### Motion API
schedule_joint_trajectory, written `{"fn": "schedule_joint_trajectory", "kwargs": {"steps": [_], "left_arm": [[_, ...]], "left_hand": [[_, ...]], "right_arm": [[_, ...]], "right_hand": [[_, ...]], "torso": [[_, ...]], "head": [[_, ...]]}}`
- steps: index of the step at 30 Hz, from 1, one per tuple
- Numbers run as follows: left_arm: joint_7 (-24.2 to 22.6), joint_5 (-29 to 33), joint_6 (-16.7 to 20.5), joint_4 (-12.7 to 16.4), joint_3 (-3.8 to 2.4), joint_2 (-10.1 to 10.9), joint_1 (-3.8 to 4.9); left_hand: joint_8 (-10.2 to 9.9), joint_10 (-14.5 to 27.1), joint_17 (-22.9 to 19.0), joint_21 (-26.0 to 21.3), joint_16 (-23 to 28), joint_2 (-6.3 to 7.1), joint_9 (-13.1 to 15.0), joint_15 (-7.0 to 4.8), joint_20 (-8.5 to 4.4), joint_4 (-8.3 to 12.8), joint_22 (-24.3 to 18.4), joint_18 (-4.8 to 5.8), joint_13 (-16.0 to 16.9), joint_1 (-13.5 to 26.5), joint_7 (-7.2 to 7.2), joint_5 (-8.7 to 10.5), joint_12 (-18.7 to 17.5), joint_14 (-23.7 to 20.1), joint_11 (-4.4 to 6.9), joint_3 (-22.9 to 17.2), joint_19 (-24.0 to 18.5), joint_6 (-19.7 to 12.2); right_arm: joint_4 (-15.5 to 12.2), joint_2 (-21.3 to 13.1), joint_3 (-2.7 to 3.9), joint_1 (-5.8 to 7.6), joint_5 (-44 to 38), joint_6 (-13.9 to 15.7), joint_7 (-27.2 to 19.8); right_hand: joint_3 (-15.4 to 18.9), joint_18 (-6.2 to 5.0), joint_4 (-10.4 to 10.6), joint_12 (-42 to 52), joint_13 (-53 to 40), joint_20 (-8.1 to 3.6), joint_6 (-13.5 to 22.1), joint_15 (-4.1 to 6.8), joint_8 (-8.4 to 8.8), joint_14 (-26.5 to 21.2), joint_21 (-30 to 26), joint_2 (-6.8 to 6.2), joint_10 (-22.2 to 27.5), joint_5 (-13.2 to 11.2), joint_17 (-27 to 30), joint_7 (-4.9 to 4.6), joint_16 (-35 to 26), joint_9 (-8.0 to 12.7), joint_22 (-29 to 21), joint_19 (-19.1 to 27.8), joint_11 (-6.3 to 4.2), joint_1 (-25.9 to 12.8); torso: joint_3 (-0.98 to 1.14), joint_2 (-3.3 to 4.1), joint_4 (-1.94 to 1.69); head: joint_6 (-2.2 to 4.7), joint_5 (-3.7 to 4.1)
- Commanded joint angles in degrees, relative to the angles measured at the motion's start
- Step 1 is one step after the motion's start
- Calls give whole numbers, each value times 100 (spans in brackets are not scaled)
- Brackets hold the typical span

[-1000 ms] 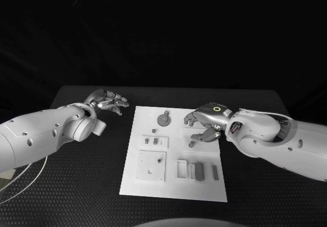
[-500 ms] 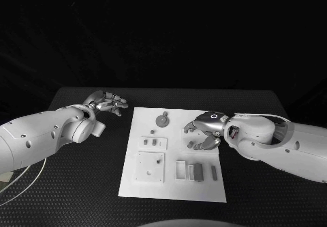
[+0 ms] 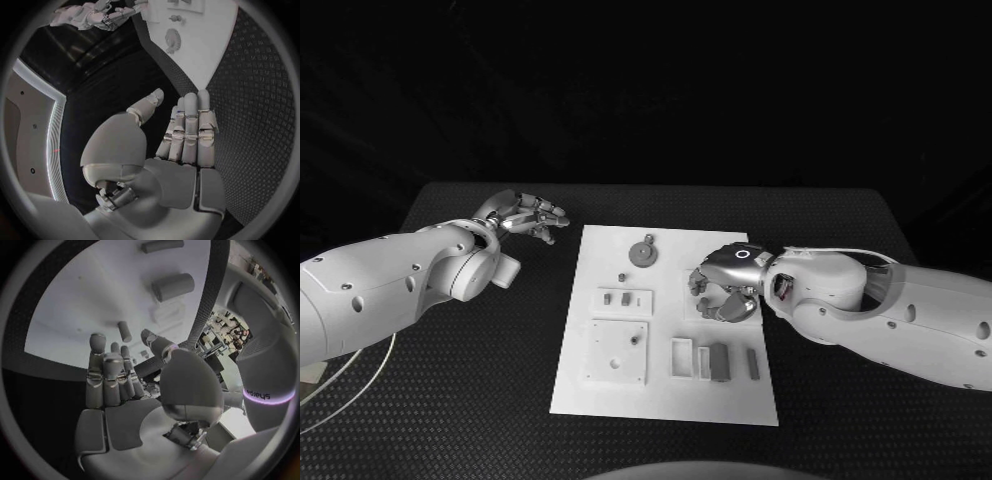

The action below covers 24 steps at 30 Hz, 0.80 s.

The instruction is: Assemble the parts on the task board

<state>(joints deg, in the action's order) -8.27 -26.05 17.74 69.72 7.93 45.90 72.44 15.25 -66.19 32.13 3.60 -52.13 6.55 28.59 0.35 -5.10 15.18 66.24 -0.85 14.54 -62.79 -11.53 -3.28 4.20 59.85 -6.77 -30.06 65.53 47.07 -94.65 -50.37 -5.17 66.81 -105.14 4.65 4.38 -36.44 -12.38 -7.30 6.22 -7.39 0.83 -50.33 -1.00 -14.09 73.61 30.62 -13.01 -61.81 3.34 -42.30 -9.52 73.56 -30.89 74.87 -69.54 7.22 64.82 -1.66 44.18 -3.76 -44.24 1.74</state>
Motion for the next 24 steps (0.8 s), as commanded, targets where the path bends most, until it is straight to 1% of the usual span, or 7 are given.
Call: {"fn": "schedule_joint_trajectory", "kwargs": {"steps": [1, 6, 10, 12, 13, 18, 24], "left_arm": [[-60, -8, -3, 10, -5, -6, 4], [-57, -8, -10, 14, -5, -2, 4], [-55, -8, -14, 12, -5, 0, 4], [-54, -8, -15, 12, -4, 1, 4], [-53, -8, -17, 11, -4, 2, 4], [-48, -8, -22, 13, -4, 10, 4], [-41, -8, -25, 17, -4, 14, 4]], "left_hand": [[38, 37, 9, 29, 23, -15, -7, 8, -7, -6, -7, -114, 6, 0, 13, 28, -18, 48, 7, 34, 26, -34], [38, 37, 10, 29, 23, -17, -7, 8, -7, -10, -7, -113, 7, 3, 13, 28, -18, 49, 7, 34, 27, -35], [38, 37, 10, 29, 23, -18, -7, 8, -7, -11, -8, -113, 7, 5, 13, 28, -18, 49, 7, 35, 27, -35], [38, 37, 10, 29, 24, -19, -7, 8, -7, -12, -8, -114, 8, 5, 13, 28, -18, 49, 7, 35, 27, -36], [38, 37, 10, 29, 24, -19, -7, 8, -7, -12, -8, -114, 8, 5, 13, 28, -18, 49, 7, 35, 27, -36], [39, 37, 10, 29, 24, -20, -7, 8, -8, -13, -9, -114, 8, 6, 13, 28, -18, 49, 7, 35, 27, -36], [39, 37, 10, 29, 24, -21, -7, 8, -8, -15, -10, -114, 9, 8, 13, 28, -18, 49, 7, 35, 27, -36]], "right_arm": [[44, 48, 1, -23, -284, 169, -47], [104, 128, -15, -74, -366, 189, -46], [170, 181, -18, -96, -429, 209, -42], [211, 200, -25, -108, -475, 211, -45], [223, 204, -27, -110, -475, 203, -45], [237, 198, -35, -110, -482, 92, -23], [265, 197, -39, -110, -563, 110, 0]], "right_hand": [[18, -262, -98, 17, 22, 8, -68, 17, -38, 10, -45, 72, -104, 6, 10, 3, 28, 24, -2, -53, 10, 73], [62, -262, -137, -2, 57, 13, -112, 26, -46, 16, -72, 115, -181, 7, 9, -4, 56, 54, -4, -83, 1, 65], [75, -262, -174, -7, 78, 4, -131, 40, -45, 28, -88, 146, -251, 7, 1, -12, 92, 80, -5, -116, -14, 82], [86, -262, -210, -8, 94, -1, -138, 55, -40, 28, -100, 170, -311, 8, -3, -13, 112, 102, -4, -135, -29, 95], [89, -262, -221, -8, 98, -1, -140, 59, -38, 27, -105, 174, -330, 8, -3, -13, 118, 109, -3, -139, -34, 98], [107, -262, -252, -12, 117, 0, -116, 76, -16, 25, -126, 156, -398, 8, -2, -21, 133, 142, -1, -152, -52, 88], [108, -262, -263, 8, 125, -1, -137, 116, -19, 20, -152, 175, -530, 8, 4, 8, 146, 170, 1, -174, -93, 78]], "torso": [[2, 6, 0], [-3, 2, 2], [5, 3, 3], [6, 4, 2], [3, 2, 2], [-2, 0, 4], [-1, 1, 10]], "head": [[-3, -3], [-17, -7], [-31, -16], [-38, -17], [-42, -12], [-67, -17], [-71, -18]]}}
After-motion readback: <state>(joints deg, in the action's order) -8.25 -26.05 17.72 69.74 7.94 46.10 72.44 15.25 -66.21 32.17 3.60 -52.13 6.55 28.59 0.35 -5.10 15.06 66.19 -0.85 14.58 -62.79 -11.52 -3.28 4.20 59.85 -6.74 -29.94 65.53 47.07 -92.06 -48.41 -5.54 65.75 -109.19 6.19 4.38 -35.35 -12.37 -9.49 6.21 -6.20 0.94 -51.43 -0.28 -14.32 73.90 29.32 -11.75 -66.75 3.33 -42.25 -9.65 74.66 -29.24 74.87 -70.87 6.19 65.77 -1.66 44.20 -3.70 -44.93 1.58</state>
